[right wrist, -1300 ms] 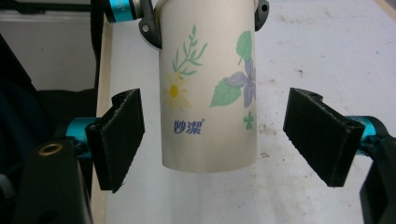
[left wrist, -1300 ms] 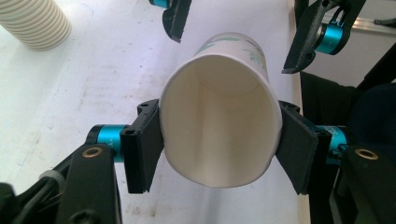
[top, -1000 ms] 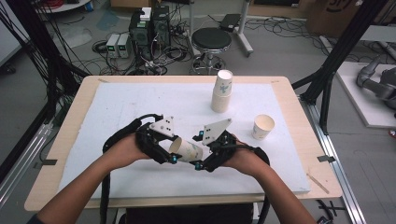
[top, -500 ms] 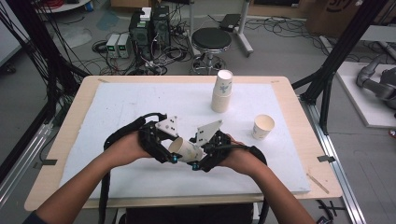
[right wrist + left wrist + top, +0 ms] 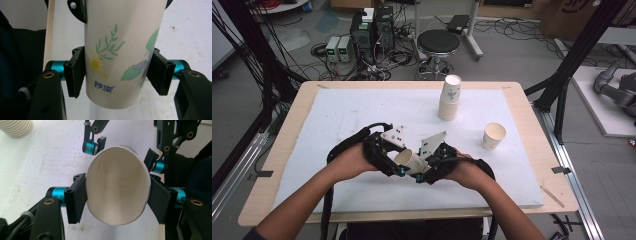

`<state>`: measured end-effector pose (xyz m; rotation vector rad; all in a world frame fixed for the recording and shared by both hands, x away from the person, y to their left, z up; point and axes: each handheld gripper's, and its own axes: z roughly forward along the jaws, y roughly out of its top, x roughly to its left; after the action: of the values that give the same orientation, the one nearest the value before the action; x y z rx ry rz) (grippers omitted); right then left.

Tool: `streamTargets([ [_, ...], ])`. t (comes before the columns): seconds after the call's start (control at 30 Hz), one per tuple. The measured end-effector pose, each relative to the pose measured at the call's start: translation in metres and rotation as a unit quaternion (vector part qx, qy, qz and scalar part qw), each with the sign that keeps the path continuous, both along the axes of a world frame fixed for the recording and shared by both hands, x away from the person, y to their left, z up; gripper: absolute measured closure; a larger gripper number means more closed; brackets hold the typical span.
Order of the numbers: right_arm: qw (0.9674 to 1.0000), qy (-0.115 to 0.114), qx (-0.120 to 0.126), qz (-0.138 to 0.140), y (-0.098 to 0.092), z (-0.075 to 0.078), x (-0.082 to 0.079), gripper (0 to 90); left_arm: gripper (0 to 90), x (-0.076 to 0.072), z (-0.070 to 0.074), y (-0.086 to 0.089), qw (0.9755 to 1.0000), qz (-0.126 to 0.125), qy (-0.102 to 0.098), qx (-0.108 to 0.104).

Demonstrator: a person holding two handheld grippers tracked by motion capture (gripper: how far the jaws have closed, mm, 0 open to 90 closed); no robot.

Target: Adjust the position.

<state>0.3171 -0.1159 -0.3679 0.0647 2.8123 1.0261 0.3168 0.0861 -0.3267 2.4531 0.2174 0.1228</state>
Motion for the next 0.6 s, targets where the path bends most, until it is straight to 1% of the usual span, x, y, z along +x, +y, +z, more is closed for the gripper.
streamTargets([
  [0.1,1.0000,0.003,-0.002,-0.004,0.000,-0.001,0.000,38.5,35.2,0.000,-0.002,0.000,1.0000,0.002,0.003,-0.005],
  [0.13,1.0000,0.005,-0.003,-0.005,0.000,-0.002,0.000,38.4,34.3,0.000,-0.003,0.000,0.9999,0.005,0.003,-0.012],
  [0.17,1.0000,0.006,-0.002,-0.005,-0.001,-0.002,0.000,38.4,32.9,0.001,-0.004,0.001,0.9999,0.000,0.000,-0.015],
  [0.23,1.0000,0.007,0.001,-0.007,-0.002,-0.001,0.001,38.2,27.9,0.000,-0.006,0.003,0.9993,-0.013,-0.015,-0.032],
  [0.27,0.9999,0.008,0.002,-0.007,-0.003,-0.001,0.001,38.2,21.5,0.000,-0.006,0.004,0.9989,-0.015,-0.020,-0.039],
  [0.3,0.9999,0.010,0.004,-0.008,-0.005,0.000,0.000,38.2,18.7,-0.001,-0.007,0.005,0.9985,-0.009,-0.023,-0.049],
  [0.4,0.9999,0.008,0.008,-0.013,-0.010,0.000,0.001,38.1,17.9,0.001,-0.008,0.012,0.9970,0.003,-0.024,-0.073],
  [0.5,0.9997,0.005,0.013,-0.022,-0.018,0.001,0.001,37.9,17.7,0.001,-0.009,0.021,0.9948,0.013,-0.018,-0.100],
  [0.53,0.9996,0.006,0.016,-0.023,-0.020,0.001,0.001,37.8,17.7,0.001,-0.011,0.025,0.9931,0.019,-0.017,-0.114],
  [0.6,0.9993,0.008,0.021,-0.030,-0.027,-0.001,0.001,37.7,17.9,0.001,-0.014,0.032,0.9904,0.031,-0.011,-0.134],
])
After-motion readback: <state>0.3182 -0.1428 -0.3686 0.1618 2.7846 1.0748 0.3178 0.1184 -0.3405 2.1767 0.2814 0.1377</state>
